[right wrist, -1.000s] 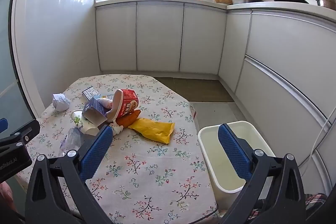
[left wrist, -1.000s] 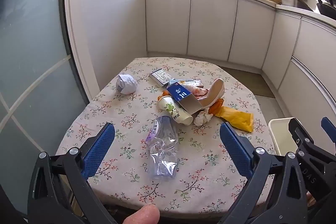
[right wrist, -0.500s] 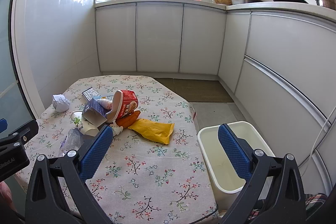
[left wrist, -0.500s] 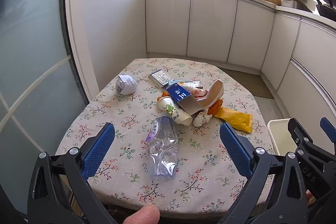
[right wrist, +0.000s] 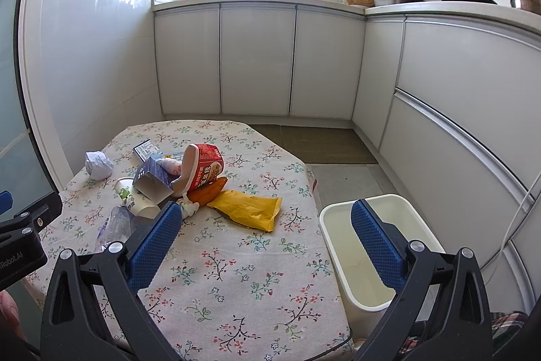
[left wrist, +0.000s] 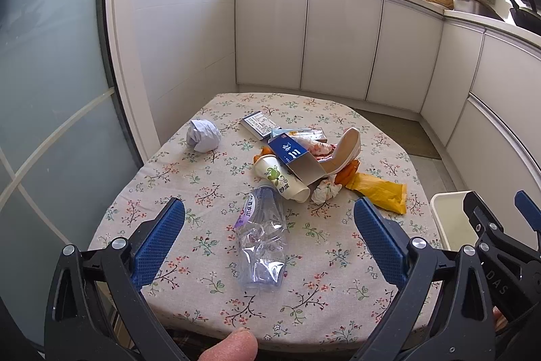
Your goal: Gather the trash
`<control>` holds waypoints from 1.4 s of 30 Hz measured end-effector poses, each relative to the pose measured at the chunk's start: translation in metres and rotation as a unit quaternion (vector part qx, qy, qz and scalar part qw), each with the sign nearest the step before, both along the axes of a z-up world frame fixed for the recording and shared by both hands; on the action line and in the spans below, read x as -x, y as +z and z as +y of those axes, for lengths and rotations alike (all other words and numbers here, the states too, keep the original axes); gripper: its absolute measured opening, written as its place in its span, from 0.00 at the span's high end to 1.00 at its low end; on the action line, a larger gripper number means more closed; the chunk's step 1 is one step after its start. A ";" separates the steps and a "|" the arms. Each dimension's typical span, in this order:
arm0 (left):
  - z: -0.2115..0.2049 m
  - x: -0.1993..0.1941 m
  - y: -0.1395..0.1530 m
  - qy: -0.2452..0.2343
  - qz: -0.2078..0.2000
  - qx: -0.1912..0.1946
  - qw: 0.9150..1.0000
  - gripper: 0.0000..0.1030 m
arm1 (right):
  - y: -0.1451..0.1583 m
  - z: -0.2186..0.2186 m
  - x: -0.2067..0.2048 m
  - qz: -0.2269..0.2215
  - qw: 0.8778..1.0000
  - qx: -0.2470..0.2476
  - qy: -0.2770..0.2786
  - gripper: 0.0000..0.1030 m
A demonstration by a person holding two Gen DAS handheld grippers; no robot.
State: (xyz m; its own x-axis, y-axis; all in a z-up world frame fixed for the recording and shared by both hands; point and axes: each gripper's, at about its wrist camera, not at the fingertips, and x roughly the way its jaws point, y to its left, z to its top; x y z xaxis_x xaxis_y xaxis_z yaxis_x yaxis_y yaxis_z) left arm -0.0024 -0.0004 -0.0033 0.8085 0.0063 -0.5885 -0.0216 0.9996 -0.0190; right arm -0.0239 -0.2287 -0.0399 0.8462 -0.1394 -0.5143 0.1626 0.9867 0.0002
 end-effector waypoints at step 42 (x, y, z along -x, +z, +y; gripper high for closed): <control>0.003 -0.003 -0.010 0.004 0.017 0.004 1.000 0.07 | -0.001 0.001 0.000 0.002 1.000 -0.002 0.001 0.05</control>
State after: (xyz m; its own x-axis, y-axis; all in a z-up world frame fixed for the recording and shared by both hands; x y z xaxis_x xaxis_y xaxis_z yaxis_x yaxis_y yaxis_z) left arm 0.0005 0.0028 -0.0129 0.7884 0.0079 -0.6152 -0.0296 0.9992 -0.0252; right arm -0.0239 -0.2282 -0.0409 0.8441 -0.1362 -0.5186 0.1613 0.9869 0.0034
